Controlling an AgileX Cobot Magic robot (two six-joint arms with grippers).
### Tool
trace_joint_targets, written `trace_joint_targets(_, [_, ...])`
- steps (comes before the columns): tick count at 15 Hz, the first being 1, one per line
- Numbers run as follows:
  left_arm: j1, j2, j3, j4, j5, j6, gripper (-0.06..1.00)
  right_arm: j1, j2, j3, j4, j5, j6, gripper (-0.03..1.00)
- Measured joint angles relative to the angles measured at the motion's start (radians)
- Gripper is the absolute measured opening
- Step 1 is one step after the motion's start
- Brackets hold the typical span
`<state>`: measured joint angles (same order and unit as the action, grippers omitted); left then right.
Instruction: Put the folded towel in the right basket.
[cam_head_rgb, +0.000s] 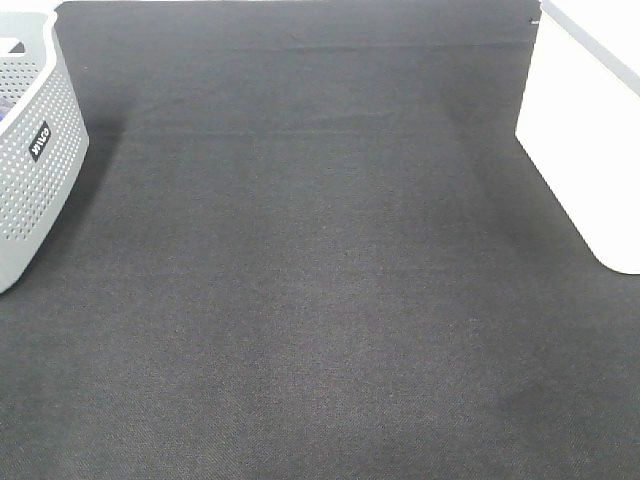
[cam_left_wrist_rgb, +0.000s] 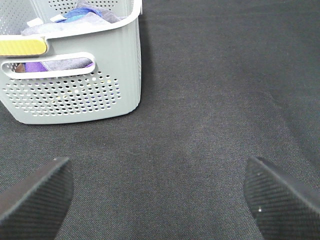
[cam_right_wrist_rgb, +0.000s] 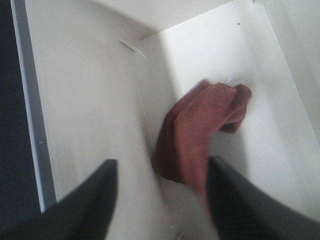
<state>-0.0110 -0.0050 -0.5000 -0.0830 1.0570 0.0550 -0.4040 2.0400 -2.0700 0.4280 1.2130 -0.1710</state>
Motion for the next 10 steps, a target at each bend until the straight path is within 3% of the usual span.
trace_joint_targets(1, [0.0, 0.0, 0.0, 0.0, 0.0, 0.0, 0.87, 0.0, -0.002, 0.0, 0.001, 0.0, 0.006, 0.65])
trace_joint_targets(2, [0.0, 0.0, 0.0, 0.0, 0.0, 0.0, 0.87, 0.005, -0.009, 0.0, 0.001, 0.0, 0.006, 0.68])
trace_joint_targets(7, [0.0, 0.0, 0.0, 0.0, 0.0, 0.0, 0.87, 0.136, -0.131, 0.004, -0.014, 0.001, 0.02, 0.7])
trace_joint_targets(10, [0.0, 0.0, 0.0, 0.0, 0.0, 0.0, 0.87, 0.264, -0.246, 0.094, -0.119, 0.001, 0.04, 0.7])
